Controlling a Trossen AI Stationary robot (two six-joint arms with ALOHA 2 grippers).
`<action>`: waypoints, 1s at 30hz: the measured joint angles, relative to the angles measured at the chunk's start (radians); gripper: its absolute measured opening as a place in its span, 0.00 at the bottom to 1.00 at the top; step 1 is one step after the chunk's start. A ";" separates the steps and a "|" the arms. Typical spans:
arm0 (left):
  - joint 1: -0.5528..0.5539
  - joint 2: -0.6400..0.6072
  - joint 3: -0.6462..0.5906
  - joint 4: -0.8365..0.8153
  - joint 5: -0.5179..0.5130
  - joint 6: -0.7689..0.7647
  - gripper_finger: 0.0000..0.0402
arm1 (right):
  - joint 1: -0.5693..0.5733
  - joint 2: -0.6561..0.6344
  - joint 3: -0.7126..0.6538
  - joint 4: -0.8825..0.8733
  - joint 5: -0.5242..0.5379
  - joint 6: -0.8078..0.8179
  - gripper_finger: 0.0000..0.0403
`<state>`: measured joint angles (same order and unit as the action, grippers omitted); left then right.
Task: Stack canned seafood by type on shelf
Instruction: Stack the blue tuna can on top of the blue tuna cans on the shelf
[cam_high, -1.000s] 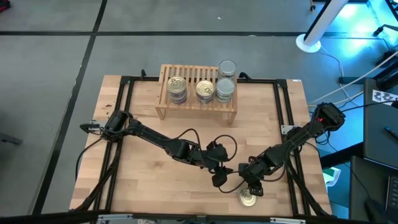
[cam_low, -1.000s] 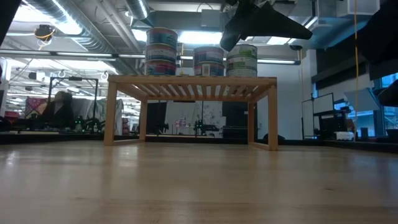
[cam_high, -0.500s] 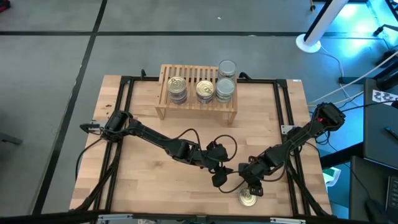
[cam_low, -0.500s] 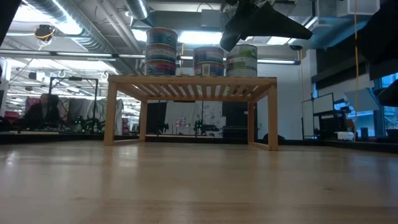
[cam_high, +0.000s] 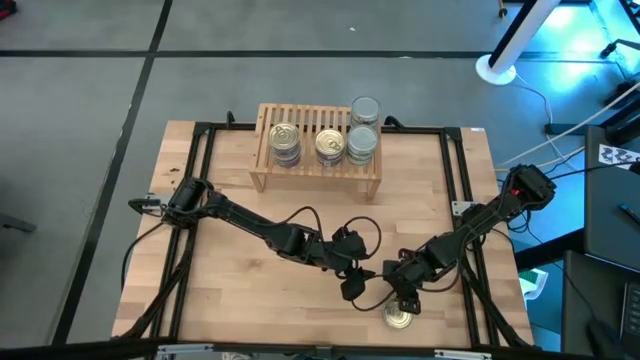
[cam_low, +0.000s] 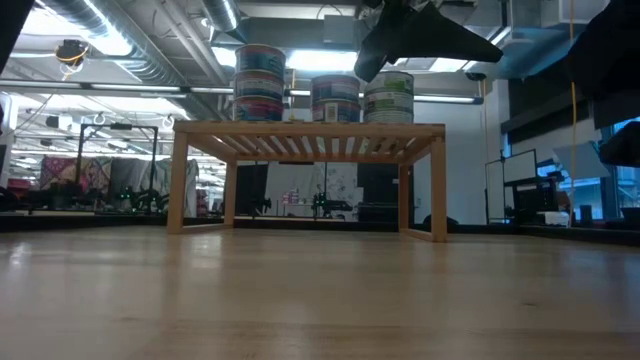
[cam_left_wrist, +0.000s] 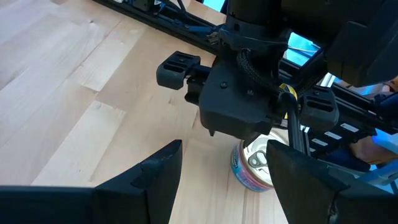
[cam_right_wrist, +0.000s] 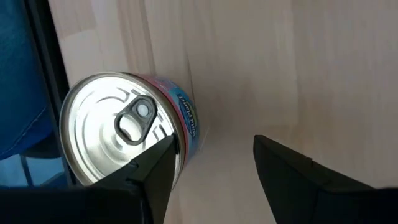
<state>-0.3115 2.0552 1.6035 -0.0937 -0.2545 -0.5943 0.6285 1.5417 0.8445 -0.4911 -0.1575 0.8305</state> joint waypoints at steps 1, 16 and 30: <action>0.000 0.000 0.000 0.000 0.000 0.000 0.57 | 0.000 0.000 0.000 0.000 0.011 0.001 0.54; 0.013 0.000 0.000 0.000 0.000 0.060 0.57 | -0.017 -0.001 0.001 0.001 0.084 -0.001 0.54; 0.013 0.000 0.000 -0.001 0.000 0.072 0.57 | -0.021 0.001 -0.002 0.023 0.014 -0.001 0.53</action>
<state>-0.2985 2.0552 1.6035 -0.0948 -0.2546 -0.5224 0.6079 1.5429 0.8425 -0.4685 -0.1431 0.8291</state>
